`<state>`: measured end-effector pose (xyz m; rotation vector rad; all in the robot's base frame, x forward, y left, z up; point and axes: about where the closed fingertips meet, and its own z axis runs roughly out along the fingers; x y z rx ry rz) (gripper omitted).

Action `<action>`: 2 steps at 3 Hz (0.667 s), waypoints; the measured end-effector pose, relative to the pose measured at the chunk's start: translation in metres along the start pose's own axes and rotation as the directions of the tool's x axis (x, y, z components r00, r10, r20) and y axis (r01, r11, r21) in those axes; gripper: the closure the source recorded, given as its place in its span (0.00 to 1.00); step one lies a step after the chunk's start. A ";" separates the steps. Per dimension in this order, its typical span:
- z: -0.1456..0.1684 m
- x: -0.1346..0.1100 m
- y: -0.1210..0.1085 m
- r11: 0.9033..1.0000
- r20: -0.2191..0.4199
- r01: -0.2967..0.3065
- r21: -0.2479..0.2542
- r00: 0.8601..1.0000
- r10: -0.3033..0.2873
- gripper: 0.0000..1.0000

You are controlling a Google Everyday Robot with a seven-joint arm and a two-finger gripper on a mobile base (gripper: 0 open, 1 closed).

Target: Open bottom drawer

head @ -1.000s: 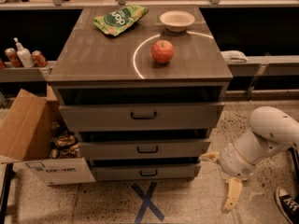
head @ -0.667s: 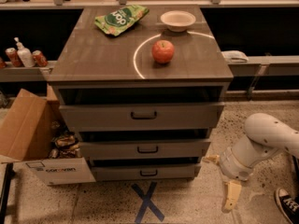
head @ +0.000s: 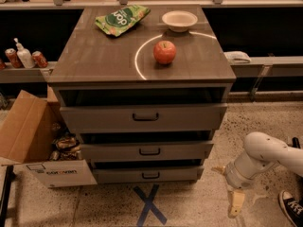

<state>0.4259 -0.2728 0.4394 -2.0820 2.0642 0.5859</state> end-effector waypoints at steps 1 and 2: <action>0.000 0.000 0.000 1.000 0.000 0.000 0.000 1.000 0.000 0.00; 0.027 0.001 -0.018 0.999 0.017 0.046 -0.018 0.999 -0.045 0.00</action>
Offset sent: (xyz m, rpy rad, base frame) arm 0.0362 0.0229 -0.0692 0.0608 -0.0050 0.1147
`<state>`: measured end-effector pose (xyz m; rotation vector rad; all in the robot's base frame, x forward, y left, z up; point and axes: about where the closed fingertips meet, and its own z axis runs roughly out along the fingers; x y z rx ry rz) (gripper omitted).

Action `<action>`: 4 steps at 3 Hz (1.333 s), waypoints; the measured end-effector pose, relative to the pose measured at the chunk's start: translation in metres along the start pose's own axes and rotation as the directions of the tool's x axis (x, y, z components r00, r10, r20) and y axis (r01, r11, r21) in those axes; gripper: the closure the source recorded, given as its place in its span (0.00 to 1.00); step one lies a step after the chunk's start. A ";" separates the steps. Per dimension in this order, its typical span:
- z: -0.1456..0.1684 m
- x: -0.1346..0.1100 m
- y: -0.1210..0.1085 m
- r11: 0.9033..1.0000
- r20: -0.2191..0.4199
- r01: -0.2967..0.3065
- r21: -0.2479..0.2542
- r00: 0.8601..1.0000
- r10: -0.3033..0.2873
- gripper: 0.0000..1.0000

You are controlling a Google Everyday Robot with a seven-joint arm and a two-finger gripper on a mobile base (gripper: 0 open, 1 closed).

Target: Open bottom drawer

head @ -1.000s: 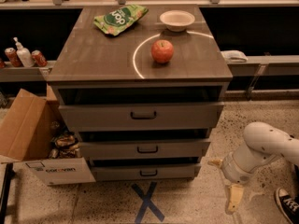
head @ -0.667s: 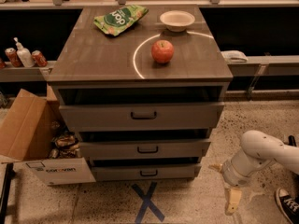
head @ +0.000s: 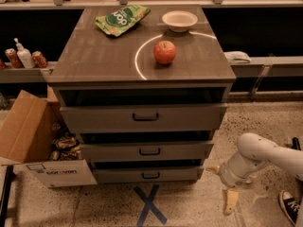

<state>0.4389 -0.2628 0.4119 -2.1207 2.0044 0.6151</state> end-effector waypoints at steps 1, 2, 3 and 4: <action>0.036 -0.001 -0.027 0.998 0.024 0.069 0.001 0.997 -0.069 0.00; 0.076 0.000 -0.051 0.994 0.037 0.109 0.009 0.993 -0.109 0.00; 0.119 0.000 -0.071 0.991 0.069 0.118 0.057 0.990 -0.122 0.00; 0.155 0.000 -0.095 0.987 0.102 0.094 0.133 0.989 -0.108 0.00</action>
Offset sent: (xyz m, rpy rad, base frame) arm 0.0606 0.0541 -0.1296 0.0782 -0.0839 0.1200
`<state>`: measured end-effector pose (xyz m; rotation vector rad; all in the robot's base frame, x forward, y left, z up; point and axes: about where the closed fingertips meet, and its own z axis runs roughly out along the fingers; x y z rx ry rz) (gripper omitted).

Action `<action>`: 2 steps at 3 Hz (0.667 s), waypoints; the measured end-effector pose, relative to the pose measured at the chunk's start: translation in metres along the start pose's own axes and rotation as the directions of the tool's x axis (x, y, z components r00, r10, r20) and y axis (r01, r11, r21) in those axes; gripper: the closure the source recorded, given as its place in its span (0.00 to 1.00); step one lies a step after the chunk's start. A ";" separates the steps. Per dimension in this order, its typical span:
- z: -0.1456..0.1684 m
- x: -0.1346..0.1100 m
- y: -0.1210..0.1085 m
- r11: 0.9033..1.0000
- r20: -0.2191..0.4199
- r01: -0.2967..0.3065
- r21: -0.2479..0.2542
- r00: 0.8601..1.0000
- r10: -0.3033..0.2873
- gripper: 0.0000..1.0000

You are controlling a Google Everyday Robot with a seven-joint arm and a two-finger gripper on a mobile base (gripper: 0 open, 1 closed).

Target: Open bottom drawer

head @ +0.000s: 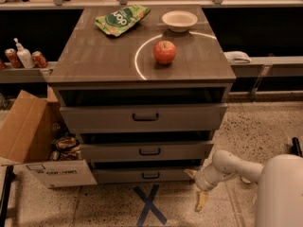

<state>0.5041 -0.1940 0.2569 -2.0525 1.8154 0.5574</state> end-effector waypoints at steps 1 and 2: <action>0.000 0.000 0.000 1.000 0.000 0.000 0.000 1.000 0.000 0.00; 0.007 0.006 -0.008 0.999 -0.016 0.023 0.043 1.000 -0.022 0.00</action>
Offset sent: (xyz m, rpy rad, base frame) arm 0.0236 -0.0054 -0.0175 -0.0289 -0.1324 -0.0085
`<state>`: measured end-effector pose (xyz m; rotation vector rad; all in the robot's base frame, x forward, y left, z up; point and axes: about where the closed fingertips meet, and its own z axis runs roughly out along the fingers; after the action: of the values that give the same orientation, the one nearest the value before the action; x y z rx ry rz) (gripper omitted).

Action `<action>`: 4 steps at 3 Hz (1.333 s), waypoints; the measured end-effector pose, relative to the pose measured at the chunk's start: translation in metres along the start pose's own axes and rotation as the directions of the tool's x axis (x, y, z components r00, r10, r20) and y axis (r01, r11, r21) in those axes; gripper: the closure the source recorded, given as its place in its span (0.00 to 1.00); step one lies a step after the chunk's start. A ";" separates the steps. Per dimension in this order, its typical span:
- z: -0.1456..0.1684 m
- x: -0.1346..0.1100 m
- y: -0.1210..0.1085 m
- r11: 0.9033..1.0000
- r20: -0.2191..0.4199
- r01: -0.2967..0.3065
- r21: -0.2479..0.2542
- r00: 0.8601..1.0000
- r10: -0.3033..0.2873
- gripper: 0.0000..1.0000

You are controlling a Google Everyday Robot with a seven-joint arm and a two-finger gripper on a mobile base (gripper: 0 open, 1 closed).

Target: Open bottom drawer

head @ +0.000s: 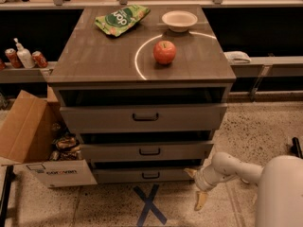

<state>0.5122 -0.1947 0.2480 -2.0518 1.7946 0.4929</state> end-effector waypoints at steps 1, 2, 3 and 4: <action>0.013 0.018 -0.018 0.996 -0.010 0.047 0.081 0.999 -0.047 0.00; 0.026 0.029 -0.034 0.991 -0.042 0.056 0.121 0.998 -0.052 0.00; 0.042 0.031 -0.049 0.988 -0.093 0.071 0.135 0.994 -0.059 0.00; 0.061 0.028 -0.070 0.986 -0.097 0.080 0.144 0.993 -0.066 0.03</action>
Offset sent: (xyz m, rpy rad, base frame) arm 0.0581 -0.0135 -0.0492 -0.0541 -0.1915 -0.0358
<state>0.5838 -0.1809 0.1844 -2.0584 1.7429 0.2406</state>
